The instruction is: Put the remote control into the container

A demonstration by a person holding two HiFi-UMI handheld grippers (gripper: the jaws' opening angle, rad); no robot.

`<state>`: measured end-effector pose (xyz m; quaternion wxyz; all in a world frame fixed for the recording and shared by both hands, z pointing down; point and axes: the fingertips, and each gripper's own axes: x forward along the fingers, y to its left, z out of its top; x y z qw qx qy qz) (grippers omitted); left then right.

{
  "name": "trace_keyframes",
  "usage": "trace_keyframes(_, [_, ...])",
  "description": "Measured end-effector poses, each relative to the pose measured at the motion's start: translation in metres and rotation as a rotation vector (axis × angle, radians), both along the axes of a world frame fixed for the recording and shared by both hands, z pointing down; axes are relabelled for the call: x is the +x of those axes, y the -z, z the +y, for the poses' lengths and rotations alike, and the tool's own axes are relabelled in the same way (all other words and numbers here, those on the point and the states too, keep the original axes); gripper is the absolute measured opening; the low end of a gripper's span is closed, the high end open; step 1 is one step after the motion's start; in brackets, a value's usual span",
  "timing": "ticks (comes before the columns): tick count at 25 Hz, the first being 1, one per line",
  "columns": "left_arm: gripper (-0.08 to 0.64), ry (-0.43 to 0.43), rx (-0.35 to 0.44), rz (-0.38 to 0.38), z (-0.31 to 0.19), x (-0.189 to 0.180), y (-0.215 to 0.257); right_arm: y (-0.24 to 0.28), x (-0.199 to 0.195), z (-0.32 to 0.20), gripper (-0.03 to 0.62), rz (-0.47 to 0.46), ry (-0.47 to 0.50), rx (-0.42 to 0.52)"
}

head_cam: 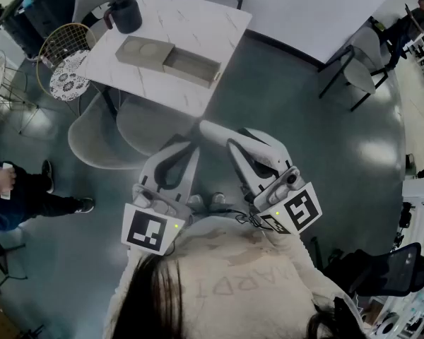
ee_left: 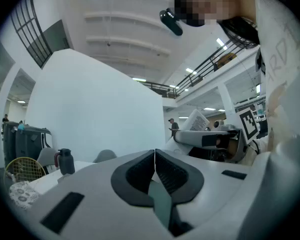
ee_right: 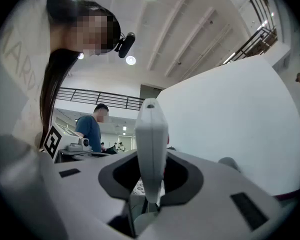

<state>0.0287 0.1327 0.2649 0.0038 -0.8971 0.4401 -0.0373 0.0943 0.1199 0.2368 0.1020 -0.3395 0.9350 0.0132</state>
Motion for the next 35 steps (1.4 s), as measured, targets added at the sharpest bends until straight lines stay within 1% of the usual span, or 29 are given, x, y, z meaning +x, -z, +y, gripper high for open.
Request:
trace_keyframes(7, [0.014, 0.022, 0.011, 0.004, 0.003, -0.001, 0.007, 0.005, -0.001, 0.004, 0.097, 0.004, 0.022, 0.002])
trace_keyframes(16, [0.014, 0.025, 0.012, 0.006, 0.004, -0.005, 0.006, 0.005, -0.008, 0.005, 0.097, 0.015, 0.035, 0.005])
trace_keyframes(26, [0.014, 0.006, 0.013, 0.017, 0.001, -0.012, 0.005, 0.003, -0.018, -0.002, 0.097, 0.029, 0.024, 0.002])
trace_keyframes(30, [0.014, 0.0, 0.013, 0.021, -0.003, -0.022, 0.003, 0.003, -0.026, -0.01, 0.097, 0.018, 0.011, -0.005])
trace_keyframes(35, [0.014, -0.009, 0.016, 0.026, -0.007, -0.035, 0.002, 0.001, -0.038, -0.019, 0.097, 0.027, -0.004, -0.006])
